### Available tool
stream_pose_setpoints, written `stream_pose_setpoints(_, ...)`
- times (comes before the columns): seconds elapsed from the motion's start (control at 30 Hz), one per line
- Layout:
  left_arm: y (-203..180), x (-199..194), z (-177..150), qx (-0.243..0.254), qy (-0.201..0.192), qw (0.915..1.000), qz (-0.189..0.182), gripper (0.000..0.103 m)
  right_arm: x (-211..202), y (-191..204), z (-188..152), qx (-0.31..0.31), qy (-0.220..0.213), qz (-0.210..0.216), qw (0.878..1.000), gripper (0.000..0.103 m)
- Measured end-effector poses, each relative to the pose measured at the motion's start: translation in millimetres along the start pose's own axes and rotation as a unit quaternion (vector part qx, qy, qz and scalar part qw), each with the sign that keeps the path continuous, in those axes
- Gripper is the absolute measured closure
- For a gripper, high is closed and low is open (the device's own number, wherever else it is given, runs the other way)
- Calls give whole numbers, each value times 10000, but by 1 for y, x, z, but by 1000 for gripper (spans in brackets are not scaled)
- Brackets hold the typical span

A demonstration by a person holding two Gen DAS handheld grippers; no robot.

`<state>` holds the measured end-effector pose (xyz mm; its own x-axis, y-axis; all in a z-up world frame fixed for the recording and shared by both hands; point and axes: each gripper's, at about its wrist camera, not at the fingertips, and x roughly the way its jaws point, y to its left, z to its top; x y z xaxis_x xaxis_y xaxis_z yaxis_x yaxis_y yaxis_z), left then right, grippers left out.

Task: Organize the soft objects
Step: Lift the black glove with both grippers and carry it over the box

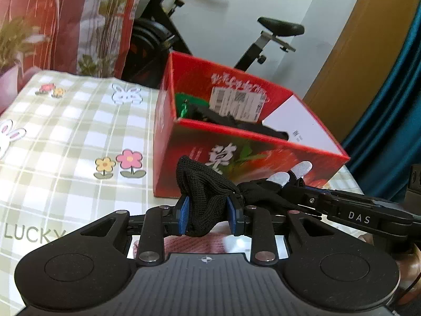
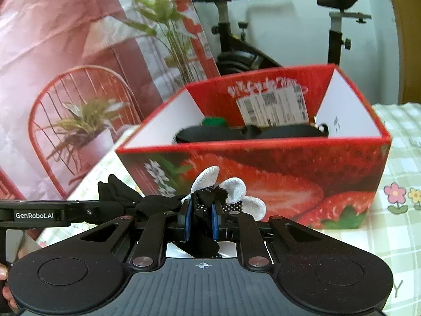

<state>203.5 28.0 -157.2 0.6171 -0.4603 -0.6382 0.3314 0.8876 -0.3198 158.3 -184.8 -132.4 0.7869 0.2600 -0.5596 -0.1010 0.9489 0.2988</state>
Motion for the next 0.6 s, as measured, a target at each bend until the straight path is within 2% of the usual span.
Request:
stream_pose_setpoints(0.33,-20,-32,12,193,-398,9990,-59,71,-37,12,16,-115,-520,63,9986,89)
stream_pose_setpoints(0.6,-37,-42,26,402,-585,9974,-136,71,-57,10,27,-145,-837,35,9964,89)
